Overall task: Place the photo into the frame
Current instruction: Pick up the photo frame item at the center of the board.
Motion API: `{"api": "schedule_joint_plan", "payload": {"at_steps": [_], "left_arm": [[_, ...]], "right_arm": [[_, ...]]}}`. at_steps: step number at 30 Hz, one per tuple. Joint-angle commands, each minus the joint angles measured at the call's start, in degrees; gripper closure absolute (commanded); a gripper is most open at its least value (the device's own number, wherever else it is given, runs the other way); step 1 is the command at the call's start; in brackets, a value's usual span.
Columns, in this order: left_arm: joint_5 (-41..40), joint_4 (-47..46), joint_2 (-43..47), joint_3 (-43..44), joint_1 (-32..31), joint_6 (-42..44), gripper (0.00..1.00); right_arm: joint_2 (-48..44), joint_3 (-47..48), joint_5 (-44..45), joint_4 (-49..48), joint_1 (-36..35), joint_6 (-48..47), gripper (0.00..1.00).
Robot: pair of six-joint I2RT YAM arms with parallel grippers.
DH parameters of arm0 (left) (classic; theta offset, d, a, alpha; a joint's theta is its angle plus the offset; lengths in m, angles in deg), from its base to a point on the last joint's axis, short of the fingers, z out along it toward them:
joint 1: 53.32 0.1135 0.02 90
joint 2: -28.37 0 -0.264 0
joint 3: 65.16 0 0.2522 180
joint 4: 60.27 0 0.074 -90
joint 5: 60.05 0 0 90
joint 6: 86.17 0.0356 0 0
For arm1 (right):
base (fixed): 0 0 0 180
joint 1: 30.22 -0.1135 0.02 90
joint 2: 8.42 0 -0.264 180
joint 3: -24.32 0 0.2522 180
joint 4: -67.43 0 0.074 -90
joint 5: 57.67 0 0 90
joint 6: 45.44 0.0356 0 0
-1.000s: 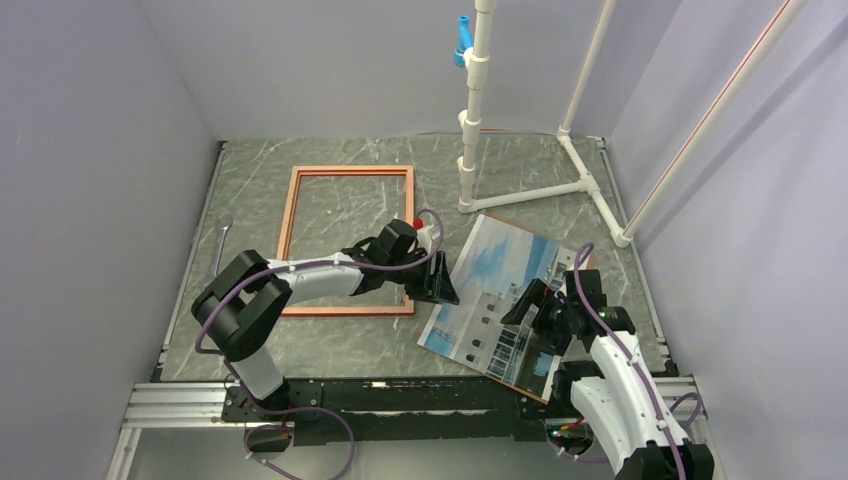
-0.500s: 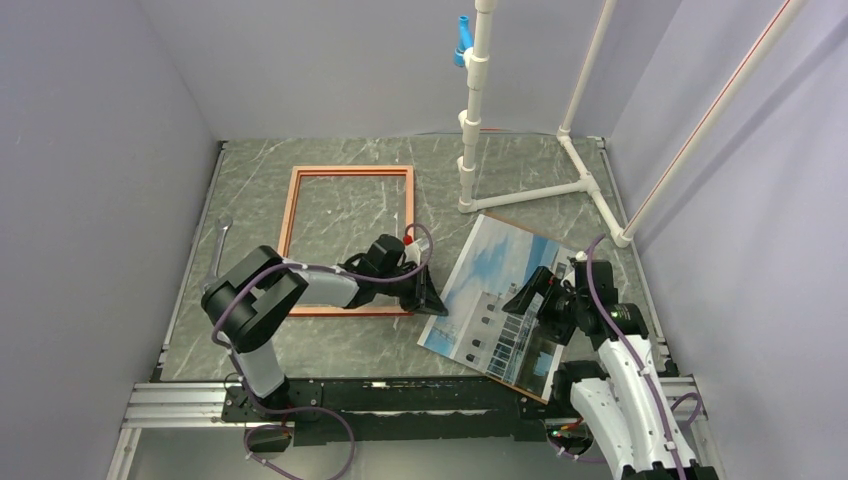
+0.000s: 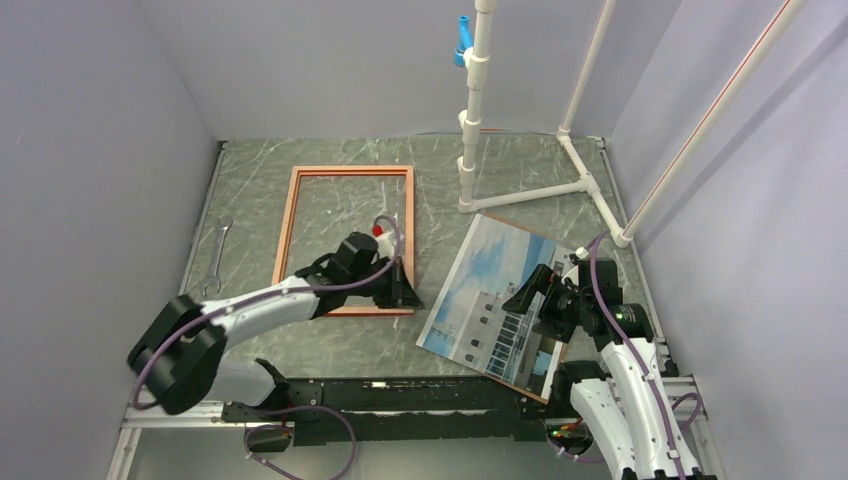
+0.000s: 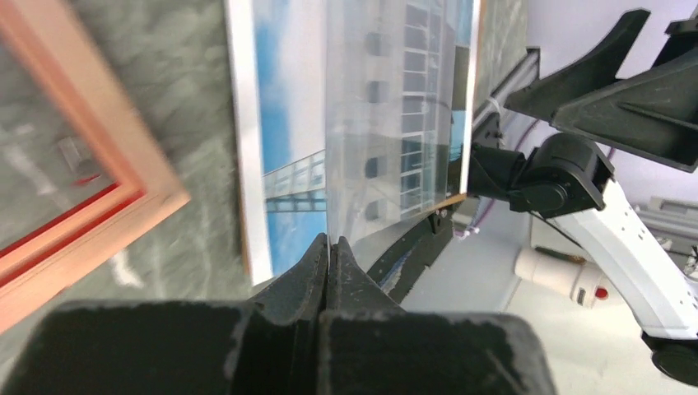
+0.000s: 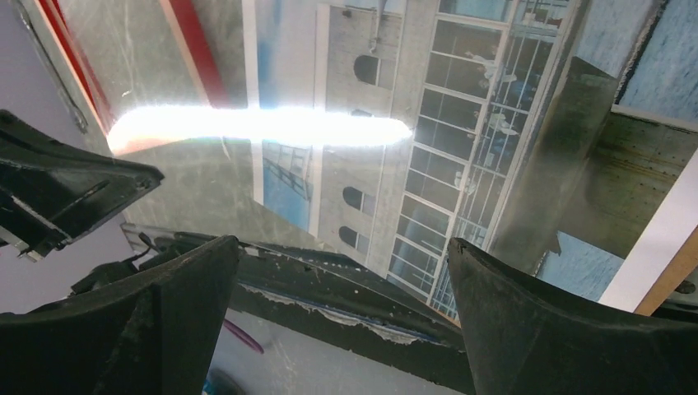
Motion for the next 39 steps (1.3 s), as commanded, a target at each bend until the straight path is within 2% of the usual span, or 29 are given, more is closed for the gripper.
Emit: {"api": "schedule_joint_plan", "payload": {"at_steps": [1,6,12,15,19,24,29,33,34,35,36,38,39], "left_arm": [[-6.6,7.0,10.3,-6.6,3.0,1.5,1.00],[-12.0,16.5,24.7,-13.8,7.4,2.2,1.00],[-17.3,31.6,43.6,-19.3,15.7,3.3,1.00],[-18.4,33.3,50.0,-20.9,17.5,1.1,1.00],[-20.6,35.0,50.6,-20.7,19.7,-1.7,1.00],[-19.2,33.6,46.9,-19.5,22.7,-1.9,1.00],[-18.3,33.4,44.6,-17.6,26.5,0.2,1.00],[-19.7,37.9,43.6,-14.0,30.9,4.7,0.97],[-19.4,38.5,43.3,-13.4,31.7,5.9,0.91],[-18.8,38.4,42.9,-13.0,32.2,6.5,0.78],[-17.2,37.8,42.3,-12.7,32.4,7.1,0.60],[-15.9,38.8,40.7,-11.2,32.5,7.8,0.15],[-16.7,40.2,39.9,-10.1,32.5,8.1,0.04]], "right_arm": [[0.0,0.9,-3.7,-1.9,-0.2,-1.4,0.00],[0.7,-0.2,-6.4,-4.0,-0.3,-2.0,0.00],[1.5,-1.9,-9.7,-8.2,-0.3,-1.0,0.00],[2.4,-2.9,-11.1,-10.4,-0.4,-0.4,0.00],[3.5,-3.6,-11.4,-12.2,-0.4,-0.4,0.00],[4.9,-5.4,-12.8,-15.9,-0.6,0.6,0.00],[7.7,-6.5,-13.2,-20.1,-1.5,1.4,0.00],[10.6,-6.7,-12.8,-23.7,-3.9,2.7,0.00],[11.4,-6.6,-12.3,-24.6,-4.9,3.1,0.00],[12.3,-6.5,-11.4,-26.2,-6.5,3.7,0.00],[13.7,-6.5,-10.6,-27.7,-8.1,4.8,0.00],[16.4,-6.1,-9.2,-30.4,-11.4,6.2,0.00],[17.9,-5.9,-8.4,-31.7,-13.1,6.7,0.00]]}}
